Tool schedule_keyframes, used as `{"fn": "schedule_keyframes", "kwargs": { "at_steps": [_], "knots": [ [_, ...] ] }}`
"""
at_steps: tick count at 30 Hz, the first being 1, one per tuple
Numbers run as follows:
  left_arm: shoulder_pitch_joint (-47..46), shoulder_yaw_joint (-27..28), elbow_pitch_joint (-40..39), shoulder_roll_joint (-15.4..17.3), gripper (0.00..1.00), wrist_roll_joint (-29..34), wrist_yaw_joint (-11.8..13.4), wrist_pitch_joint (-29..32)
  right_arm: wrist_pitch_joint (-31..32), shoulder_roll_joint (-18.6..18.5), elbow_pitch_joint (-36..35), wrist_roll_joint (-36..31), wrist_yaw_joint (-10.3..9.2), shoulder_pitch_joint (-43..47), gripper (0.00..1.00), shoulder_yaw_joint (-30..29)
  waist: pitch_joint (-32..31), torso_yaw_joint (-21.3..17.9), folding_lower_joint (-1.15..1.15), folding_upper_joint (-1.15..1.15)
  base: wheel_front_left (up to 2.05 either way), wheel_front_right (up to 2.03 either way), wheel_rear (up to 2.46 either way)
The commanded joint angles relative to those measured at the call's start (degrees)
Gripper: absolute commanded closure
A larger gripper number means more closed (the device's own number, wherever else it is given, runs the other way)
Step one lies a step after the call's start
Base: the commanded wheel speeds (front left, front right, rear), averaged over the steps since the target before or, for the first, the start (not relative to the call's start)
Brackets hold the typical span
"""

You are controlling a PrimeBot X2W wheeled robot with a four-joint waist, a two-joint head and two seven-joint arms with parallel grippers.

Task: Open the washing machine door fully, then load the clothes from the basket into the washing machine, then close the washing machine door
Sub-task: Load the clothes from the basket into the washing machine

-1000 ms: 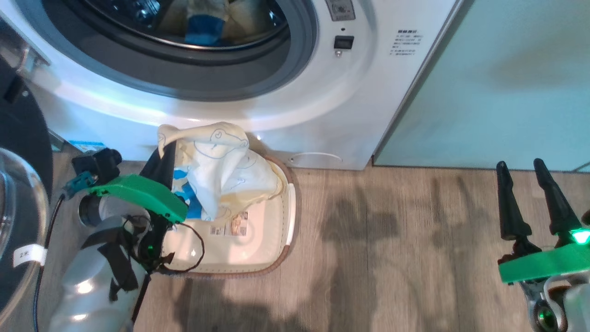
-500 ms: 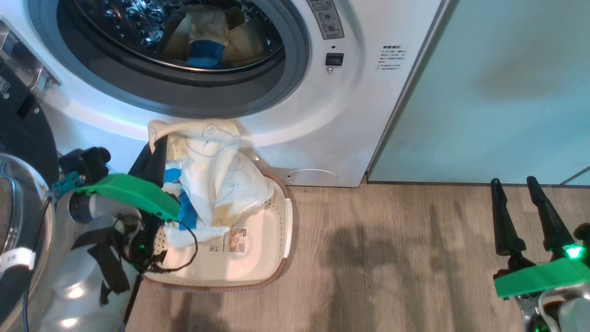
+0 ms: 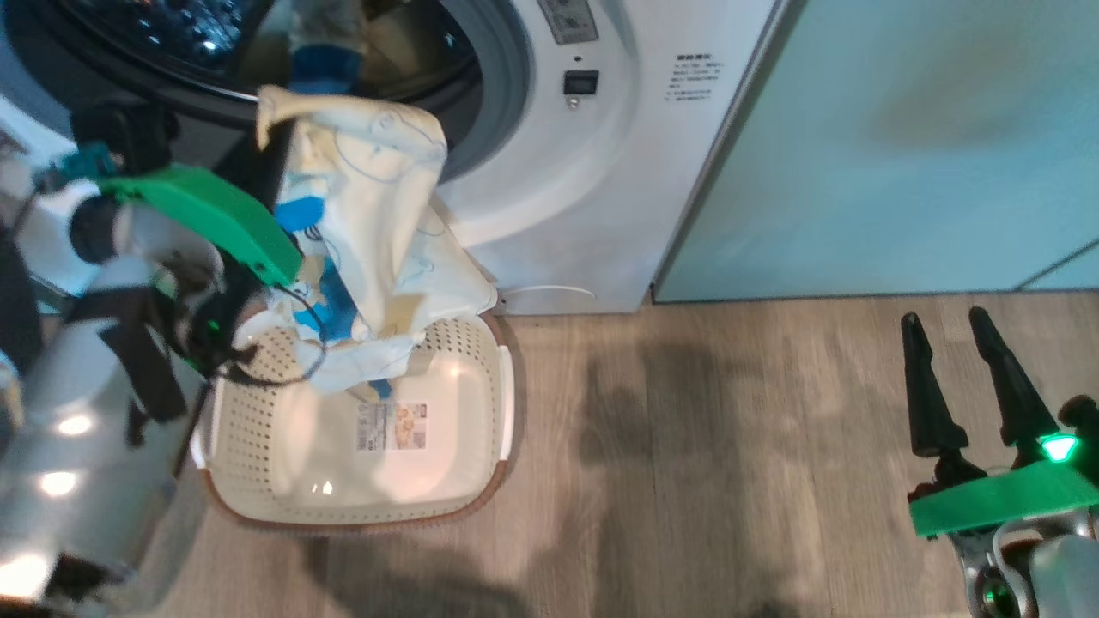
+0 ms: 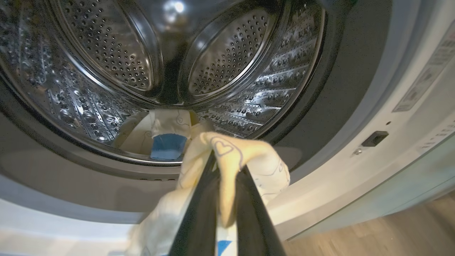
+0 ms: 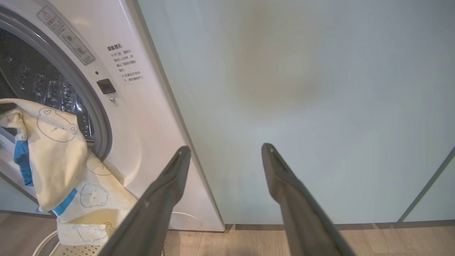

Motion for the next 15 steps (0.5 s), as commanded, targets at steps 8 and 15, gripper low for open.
{"fn": "schedule_keyframes", "kwargs": {
  "at_steps": [8,15],
  "knots": [
    [-13.1,1.6,3.2,5.9,1.00,-1.8,0.1,3.7,-0.4,0.5,-2.6,0.7,0.25,-3.7,0.00,0.9,6.9,-3.4,0.00,0.00,0.00,0.00,0.00],
    [-19.8,4.4,7.3,9.7,1.00,-2.4,0.6,3.3,-0.4,1.4,-2.5,1.1,0.25,-6.5,0.00,1.8,11.6,-7.3,0.00,0.00,0.00,0.00,0.00]
  ]
}}
